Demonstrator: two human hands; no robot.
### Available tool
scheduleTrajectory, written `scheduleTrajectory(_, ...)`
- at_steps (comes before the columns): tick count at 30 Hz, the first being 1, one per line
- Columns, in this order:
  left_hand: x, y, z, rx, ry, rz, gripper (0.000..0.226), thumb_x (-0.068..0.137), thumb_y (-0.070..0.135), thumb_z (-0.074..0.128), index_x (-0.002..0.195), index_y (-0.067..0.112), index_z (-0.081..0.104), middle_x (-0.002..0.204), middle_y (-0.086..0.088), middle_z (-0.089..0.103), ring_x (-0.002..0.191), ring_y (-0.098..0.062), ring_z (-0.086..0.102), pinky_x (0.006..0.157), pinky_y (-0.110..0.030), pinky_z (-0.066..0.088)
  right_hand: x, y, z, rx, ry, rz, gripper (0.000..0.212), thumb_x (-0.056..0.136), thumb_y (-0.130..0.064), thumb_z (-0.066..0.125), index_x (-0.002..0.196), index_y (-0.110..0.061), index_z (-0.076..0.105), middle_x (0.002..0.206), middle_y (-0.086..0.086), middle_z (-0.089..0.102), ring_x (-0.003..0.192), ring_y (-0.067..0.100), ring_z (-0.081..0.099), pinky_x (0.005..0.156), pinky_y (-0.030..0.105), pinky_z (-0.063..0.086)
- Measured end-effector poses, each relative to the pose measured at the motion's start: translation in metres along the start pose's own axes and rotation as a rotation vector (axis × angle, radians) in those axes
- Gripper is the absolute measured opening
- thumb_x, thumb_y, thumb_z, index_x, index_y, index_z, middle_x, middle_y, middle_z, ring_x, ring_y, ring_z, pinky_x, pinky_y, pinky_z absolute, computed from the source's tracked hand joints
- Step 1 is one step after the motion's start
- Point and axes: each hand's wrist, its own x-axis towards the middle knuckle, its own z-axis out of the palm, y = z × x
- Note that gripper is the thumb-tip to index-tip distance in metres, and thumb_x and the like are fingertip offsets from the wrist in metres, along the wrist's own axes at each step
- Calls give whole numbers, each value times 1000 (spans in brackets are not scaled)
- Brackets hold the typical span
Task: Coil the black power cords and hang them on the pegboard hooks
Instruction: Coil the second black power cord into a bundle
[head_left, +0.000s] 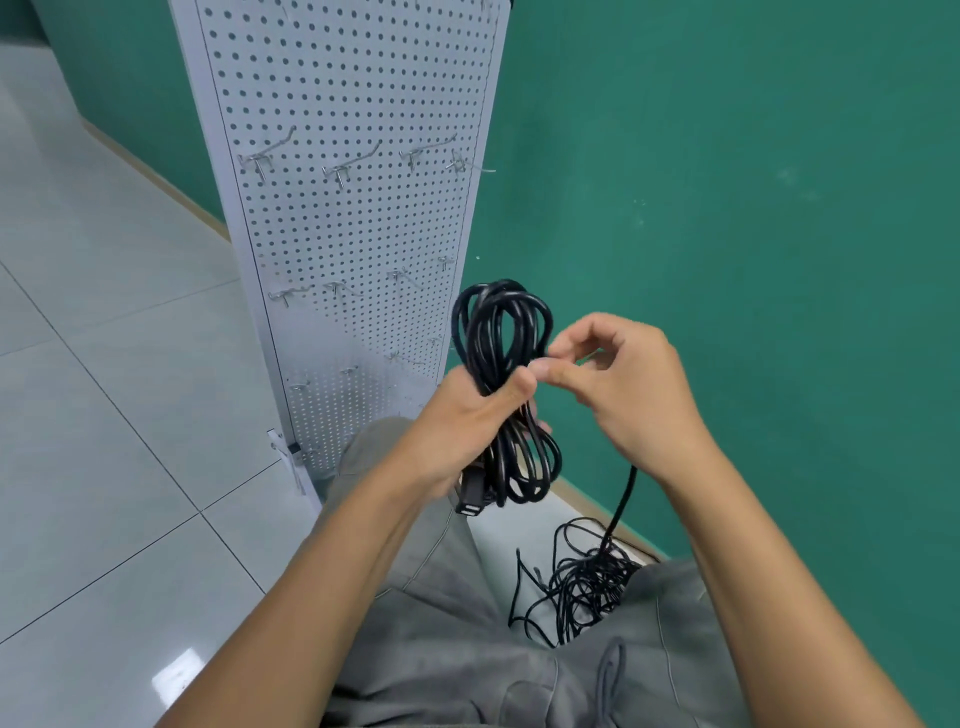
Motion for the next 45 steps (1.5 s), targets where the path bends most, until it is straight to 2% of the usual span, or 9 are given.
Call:
scheduleTrajectory(3,1,1,2,-35,-59,-63,10,86,25,78,96,23,78,90,-6,73,83,-20,73,73,-27,58,0,5,-1,137,-2,54,31,69,-13,92,78,-14,62,70,-4,62,47,7,42,49,15,36)
scheduleTrajectory(6,-2,6,1,-88,-76,-140,20,88,1,75,104,13,72,85,-3,74,74,-17,73,68,-27,58,-2,10,-2,218,-49,47,24,78,-12,86,81,-12,62,74,-1,62,50,11,46,51,17,41)
scheduleTrajectory(15,1,14,-19,-192,73,-167,34,92,12,70,63,15,54,66,-2,60,70,-17,68,66,-24,56,-27,85,3,92,-351,235,19,101,-28,61,108,-11,64,109,7,74,107,9,69,103,27,49)
scheduleTrajectory(25,10,6,-26,-128,223,-225,29,89,24,79,70,14,59,62,-1,57,57,-16,66,59,-29,55,-28,59,3,425,2,260,18,98,-7,63,95,10,58,76,16,73,63,23,62,72,34,58)
scheduleTrajectory(33,5,-5,-10,-130,77,-263,19,95,23,73,84,11,65,75,-5,61,63,-16,66,60,-26,55,-24,15,8,364,19,149,17,98,-9,65,82,-6,62,93,18,75,92,16,74,73,36,64)
scheduleTrajectory(38,1,-10,3,-170,-26,-227,23,100,18,64,122,13,70,105,-12,74,97,-21,70,93,-39,57,-15,12,16,285,59,138,17,91,-14,75,74,-14,76,99,-8,76,97,15,72,87,47,61)
scheduleTrajectory(40,1,-11,4,-174,-62,-223,26,101,20,63,126,14,69,114,-14,75,105,-24,70,98,-42,56,-13,11,16,237,99,152,15,87,-20,80,72,-20,80,104,-10,76,101,5,71,93,25,55)
scheduleTrajectory(42,-1,-9,3,-187,-88,-229,25,102,20,60,125,14,68,106,-7,78,101,-19,72,91,-35,59,-13,7,15,195,142,179,11,84,-20,82,73,-20,81,110,-8,75,95,-3,70,77,8,49)
scheduleTrajectory(45,-2,-8,3,-210,-120,-212,22,102,16,58,121,19,68,105,-3,78,100,-17,75,90,-33,59,-11,2,17,407,136,280,8,83,-9,83,79,-3,80,107,1,76,63,10,70,50,21,51)
